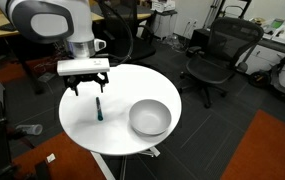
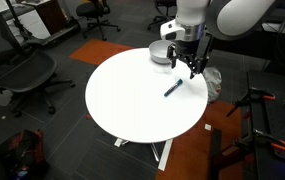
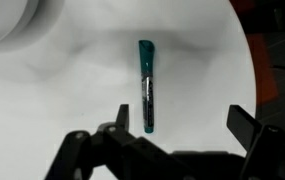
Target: Put the marker in the bowl
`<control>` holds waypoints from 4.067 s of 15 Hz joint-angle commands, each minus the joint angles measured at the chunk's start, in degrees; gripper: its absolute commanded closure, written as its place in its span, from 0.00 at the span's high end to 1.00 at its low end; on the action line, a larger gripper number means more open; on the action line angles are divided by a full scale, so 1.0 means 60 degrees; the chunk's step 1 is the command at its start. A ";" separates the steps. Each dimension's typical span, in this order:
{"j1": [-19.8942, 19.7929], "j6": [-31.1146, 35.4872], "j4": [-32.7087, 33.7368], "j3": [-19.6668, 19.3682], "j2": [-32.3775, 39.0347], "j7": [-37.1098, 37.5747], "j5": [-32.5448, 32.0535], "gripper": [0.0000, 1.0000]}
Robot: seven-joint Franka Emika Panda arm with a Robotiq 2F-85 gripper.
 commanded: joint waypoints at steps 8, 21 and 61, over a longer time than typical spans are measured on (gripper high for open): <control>-0.0511 0.1669 0.0475 0.0369 0.1607 0.0052 0.0001 1.00; -0.0999 0.1578 0.1451 0.0726 0.2884 0.0056 -0.0071 0.97; -0.2566 0.2015 0.2576 0.0294 0.0776 0.3232 0.4585 0.05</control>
